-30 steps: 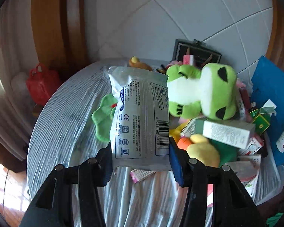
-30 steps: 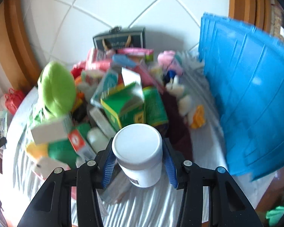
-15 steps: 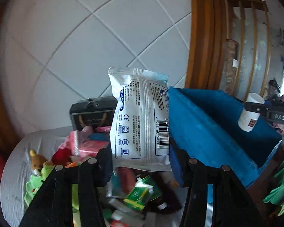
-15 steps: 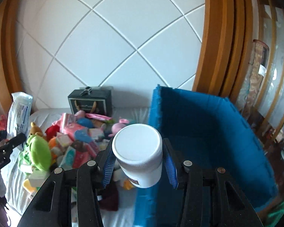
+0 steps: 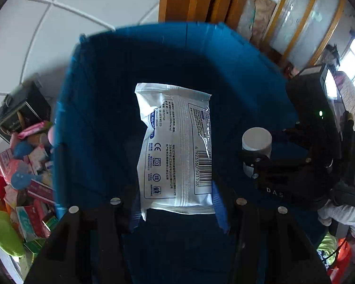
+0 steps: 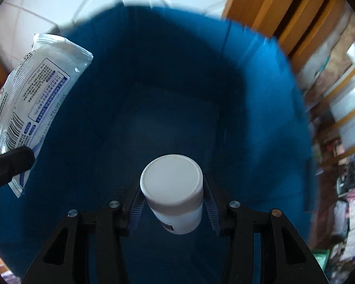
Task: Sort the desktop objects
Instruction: 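Carry both items into the blue crate and open both tools to drop them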
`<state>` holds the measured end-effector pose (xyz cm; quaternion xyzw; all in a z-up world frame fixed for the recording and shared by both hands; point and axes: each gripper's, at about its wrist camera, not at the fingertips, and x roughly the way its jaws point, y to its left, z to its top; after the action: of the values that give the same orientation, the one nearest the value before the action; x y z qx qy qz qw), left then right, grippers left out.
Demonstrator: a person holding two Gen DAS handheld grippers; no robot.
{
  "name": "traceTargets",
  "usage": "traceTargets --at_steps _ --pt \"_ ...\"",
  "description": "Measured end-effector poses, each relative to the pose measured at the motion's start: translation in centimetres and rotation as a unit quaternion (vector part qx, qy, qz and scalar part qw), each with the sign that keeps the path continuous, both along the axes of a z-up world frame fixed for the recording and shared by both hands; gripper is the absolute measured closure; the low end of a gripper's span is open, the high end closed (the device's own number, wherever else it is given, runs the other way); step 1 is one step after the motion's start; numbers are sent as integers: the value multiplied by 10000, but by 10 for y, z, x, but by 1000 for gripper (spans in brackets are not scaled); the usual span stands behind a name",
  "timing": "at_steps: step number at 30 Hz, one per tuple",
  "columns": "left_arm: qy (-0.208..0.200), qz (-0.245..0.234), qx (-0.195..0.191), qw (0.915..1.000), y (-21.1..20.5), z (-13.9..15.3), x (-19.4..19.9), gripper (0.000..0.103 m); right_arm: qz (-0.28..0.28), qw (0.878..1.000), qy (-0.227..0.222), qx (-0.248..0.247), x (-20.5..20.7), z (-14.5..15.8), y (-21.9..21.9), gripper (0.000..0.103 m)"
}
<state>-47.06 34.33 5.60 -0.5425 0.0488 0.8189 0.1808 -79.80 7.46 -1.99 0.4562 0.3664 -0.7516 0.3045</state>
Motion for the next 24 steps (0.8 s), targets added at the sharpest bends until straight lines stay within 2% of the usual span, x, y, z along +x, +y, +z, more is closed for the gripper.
traceTargets --at_steps 4,9,12,14,16,17,19,21,22,23,24 --pt "-1110 -26 -497 9926 31 -68 -13 53 -223 9929 -1015 572 -32 -65 10 57" --pt "-2143 24 -1029 9713 41 -135 -10 52 -421 9704 -1968 1335 -40 -142 20 57" --pt "-2480 -58 -1589 9556 42 -164 3 51 -362 9596 -2131 1799 -32 -170 24 57" --pt "-2828 -77 -1751 9430 42 -181 13 51 -342 9532 -2226 2019 -27 -183 27 57" --pt "-2981 -151 -1904 9352 45 -190 22 51 -285 9483 -2259 2209 -21 -195 30 57" --pt "-2991 -175 -1947 9340 46 -192 26 51 -267 9459 -2286 2289 -18 -200 32 57" --pt "-2945 -229 -2064 9328 50 -193 32 44 -258 9408 -2366 2415 -14 -210 36 57" --pt "-2980 -303 -1998 9329 53 -194 39 17 -247 9358 -2441 2533 -11 -216 40 57" --pt "-2997 -361 -1965 9329 56 -194 42 12 -203 9351 -2460 2542 -9 -216 40 57" --pt "-2979 -414 -1969 9331 58 -193 42 9 -181 9348 -2473 2544 -8 -216 39 51" --pt "-2920 -458 -2003 9341 59 -192 43 9 -169 9346 -2500 2525 -6 -215 38 34"
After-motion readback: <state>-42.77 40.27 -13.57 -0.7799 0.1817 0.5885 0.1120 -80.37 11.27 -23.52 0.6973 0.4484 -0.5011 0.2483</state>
